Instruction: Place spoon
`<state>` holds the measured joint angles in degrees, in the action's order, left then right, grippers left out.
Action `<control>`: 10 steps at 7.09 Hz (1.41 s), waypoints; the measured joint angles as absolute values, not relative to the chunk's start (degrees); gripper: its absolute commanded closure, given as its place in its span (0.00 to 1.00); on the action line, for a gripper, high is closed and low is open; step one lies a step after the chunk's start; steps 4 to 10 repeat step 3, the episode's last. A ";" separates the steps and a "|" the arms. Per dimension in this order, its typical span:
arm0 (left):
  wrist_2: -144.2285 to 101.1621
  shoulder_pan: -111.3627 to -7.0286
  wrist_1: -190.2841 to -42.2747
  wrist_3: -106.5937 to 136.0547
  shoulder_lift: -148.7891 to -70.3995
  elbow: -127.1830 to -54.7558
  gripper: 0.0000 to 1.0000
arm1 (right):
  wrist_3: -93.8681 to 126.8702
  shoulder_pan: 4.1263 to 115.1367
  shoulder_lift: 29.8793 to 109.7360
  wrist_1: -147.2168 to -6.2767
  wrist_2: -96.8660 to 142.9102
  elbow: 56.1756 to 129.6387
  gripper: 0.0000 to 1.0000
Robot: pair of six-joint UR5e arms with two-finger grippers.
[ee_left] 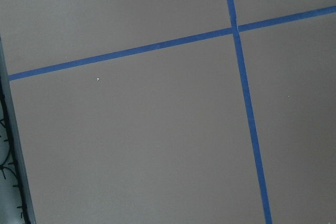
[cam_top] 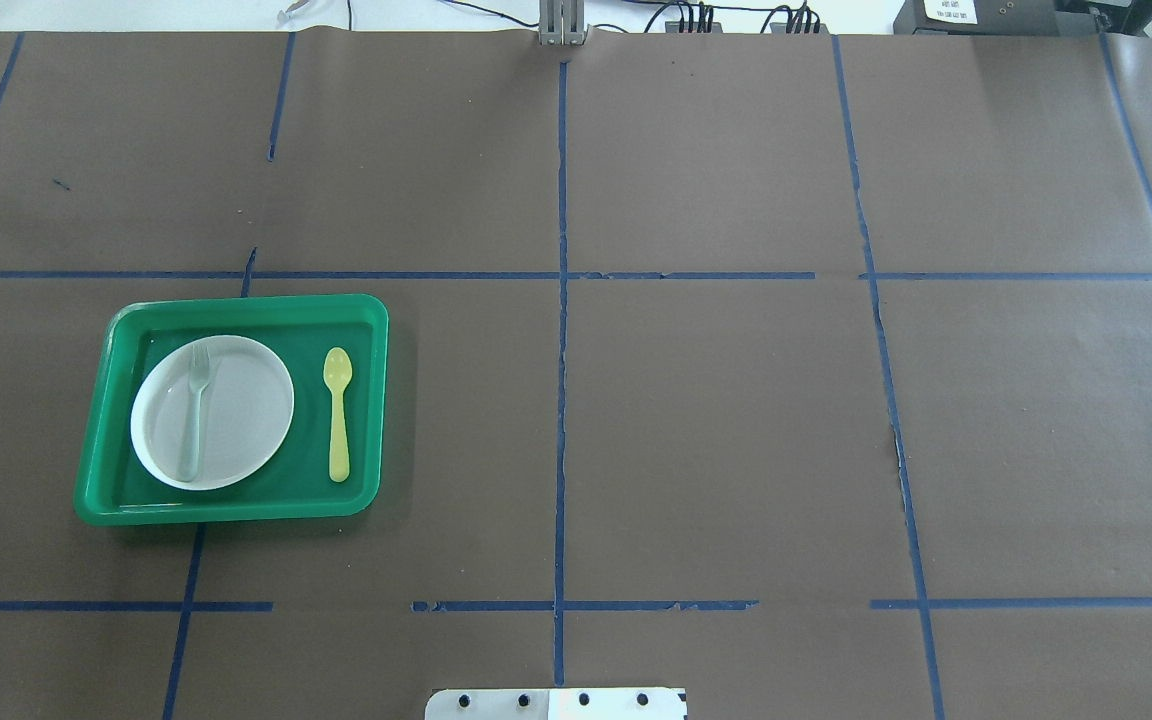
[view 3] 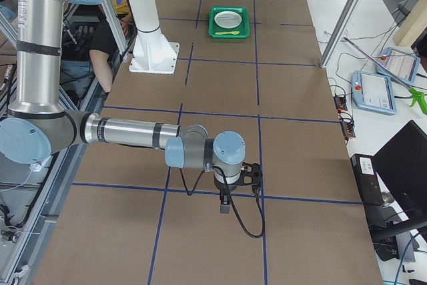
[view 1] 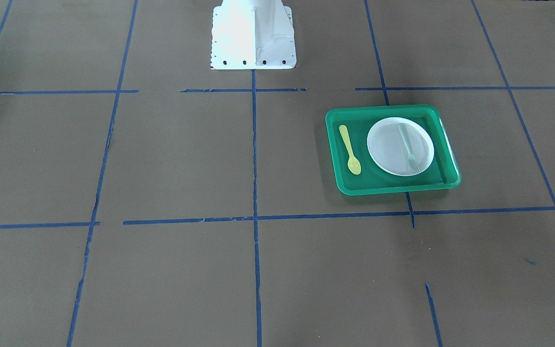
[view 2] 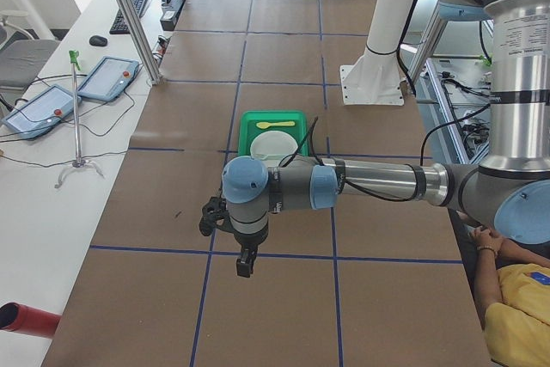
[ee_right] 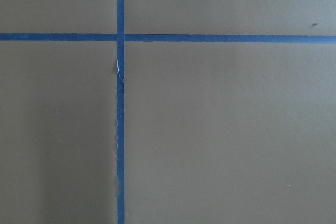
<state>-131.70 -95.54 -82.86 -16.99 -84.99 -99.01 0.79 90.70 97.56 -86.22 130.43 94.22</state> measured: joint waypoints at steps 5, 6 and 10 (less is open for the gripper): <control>-132.42 -95.54 -82.88 -16.96 -85.06 -99.05 0.00 | 0.79 90.70 97.56 -86.22 130.43 94.22 0.00; -132.42 -95.54 -82.88 -16.96 -85.06 -99.05 0.00 | 0.79 90.70 97.56 -86.22 130.43 94.22 0.00; -132.42 -95.54 -82.88 -16.96 -85.06 -99.05 0.00 | 0.79 90.70 97.56 -86.22 130.43 94.22 0.00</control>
